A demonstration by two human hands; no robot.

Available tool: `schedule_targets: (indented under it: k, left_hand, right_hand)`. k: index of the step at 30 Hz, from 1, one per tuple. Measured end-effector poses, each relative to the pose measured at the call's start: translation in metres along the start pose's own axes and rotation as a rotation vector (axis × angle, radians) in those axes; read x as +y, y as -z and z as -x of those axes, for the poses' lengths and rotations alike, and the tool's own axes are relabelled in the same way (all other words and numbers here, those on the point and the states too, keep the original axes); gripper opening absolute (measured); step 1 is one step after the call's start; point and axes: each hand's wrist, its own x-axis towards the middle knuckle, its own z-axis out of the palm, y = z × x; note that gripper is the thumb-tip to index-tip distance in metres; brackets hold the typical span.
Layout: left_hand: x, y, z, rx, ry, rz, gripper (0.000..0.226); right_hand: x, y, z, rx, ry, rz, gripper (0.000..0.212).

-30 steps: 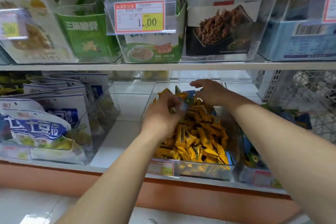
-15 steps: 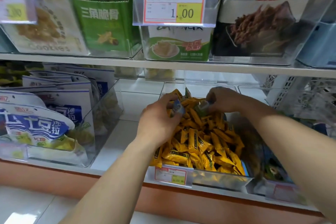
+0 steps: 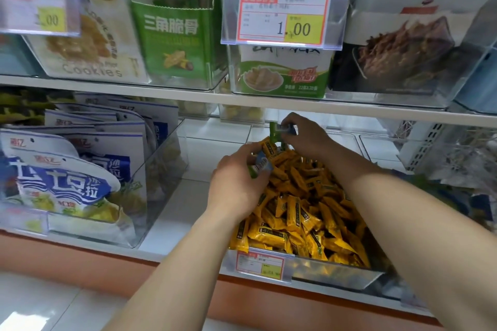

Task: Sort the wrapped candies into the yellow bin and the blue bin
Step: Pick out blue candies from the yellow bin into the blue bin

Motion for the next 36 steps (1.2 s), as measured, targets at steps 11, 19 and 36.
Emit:
schedule_targets:
  k: [11,19,36]
  left_hand:
    - [-0.006,-0.002,0.001,-0.082,-0.025,-0.064,0.047]
    - [-0.005,-0.004,0.0,-0.087,-0.009,-0.068,0.047]
    - [0.0,0.001,0.002,-0.081,-0.041,-0.059,0.045]
  right_hand:
    - [0.007,0.006,0.0,-0.223,-0.044,0.381,0.022]
    - [-0.006,0.0,-0.004,-0.298,-0.089,0.04,0.041]
    - [0.012,0.038,0.024,-0.433,-0.08,0.276,0.023]
